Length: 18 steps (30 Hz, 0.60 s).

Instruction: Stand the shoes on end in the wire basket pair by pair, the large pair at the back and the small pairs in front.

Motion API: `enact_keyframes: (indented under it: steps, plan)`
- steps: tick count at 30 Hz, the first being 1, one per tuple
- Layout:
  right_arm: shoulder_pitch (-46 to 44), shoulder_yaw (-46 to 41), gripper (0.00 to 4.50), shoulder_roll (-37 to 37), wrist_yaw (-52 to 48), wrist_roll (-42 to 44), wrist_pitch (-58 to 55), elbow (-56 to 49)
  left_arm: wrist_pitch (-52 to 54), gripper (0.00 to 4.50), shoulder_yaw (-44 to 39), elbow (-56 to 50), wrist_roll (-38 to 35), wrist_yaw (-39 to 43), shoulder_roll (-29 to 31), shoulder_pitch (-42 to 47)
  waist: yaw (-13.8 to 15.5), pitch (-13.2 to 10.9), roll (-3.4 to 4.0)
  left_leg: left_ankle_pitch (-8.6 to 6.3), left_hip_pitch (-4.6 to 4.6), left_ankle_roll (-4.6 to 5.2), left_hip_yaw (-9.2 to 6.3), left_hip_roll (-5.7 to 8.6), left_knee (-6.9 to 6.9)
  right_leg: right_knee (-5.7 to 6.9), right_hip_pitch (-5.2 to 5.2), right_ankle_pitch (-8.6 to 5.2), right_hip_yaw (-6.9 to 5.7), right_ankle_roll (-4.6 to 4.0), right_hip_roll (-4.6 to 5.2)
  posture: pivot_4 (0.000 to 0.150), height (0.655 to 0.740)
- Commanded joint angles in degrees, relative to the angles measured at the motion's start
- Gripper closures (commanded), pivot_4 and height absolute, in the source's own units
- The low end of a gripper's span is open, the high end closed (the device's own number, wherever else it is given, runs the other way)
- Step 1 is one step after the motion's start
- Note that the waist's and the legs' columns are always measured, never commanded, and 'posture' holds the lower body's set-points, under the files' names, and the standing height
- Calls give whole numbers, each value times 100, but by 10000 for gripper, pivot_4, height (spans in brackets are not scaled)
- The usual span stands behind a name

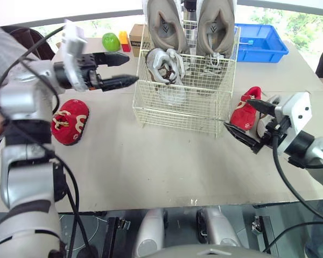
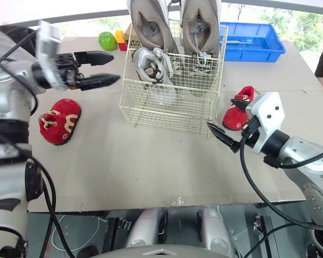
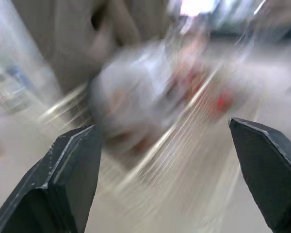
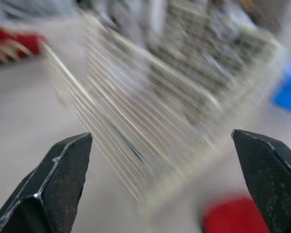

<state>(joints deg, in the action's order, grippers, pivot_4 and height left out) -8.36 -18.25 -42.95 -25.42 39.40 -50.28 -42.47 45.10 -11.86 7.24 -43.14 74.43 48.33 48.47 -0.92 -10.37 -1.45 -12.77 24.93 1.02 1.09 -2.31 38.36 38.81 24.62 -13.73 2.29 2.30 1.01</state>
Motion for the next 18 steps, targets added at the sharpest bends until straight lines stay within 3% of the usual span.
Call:
enact_keyframes:
  steps: [1,5,14,15,17,18]
  plan:
    - [-110,-352,0,-491,-46,-89,-395,577,1199,469,-331,-1924,-1327,-726,-136,-718,5,1,2,0,-9,0,0,3,-1,2,-5,-2,2,3,0,1500,7400]
    - [-1085,-50,0,-637,292,-198,-1353,2210,857,469,-77,-3309,-1289,-1355,-613,-1846,-28,5,10,-1,-74,1,17,9,-5,-1,-54,-3,24,0,-3,1500,7400]
    - [-3076,1038,0,-444,244,-1388,-953,5651,508,469,371,-3980,-1242,-2096,-1015,-2114,-7,3,7,0,-94,0,35,12,-17,-5,-69,-5,25,-29,-30,1500,7400]
    - [-3210,1124,4134,-400,171,-1480,-879,5923,493,0,382,-4003,-1253,-2152,-1021,-2127,-3,3,7,-1,-91,1,35,12,-17,-14,-68,4,26,-14,-31,1500,7400]
    - [-3334,1329,7922,-374,38,-1644,-849,6199,467,0,378,-4064,-1255,-2246,-1012,-2173,-6,3,7,-1,-86,1,32,11,-23,-29,-69,5,24,-13,-32,1500,7400]
    - [-3370,1406,13081,-381,-16,-1720,-831,6272,471,0,360,-4084,-1286,-2305,-1011,-2191,-6,3,7,-1,-83,1,34,11,-26,-32,-67,5,24,-12,-31,1500,7400]
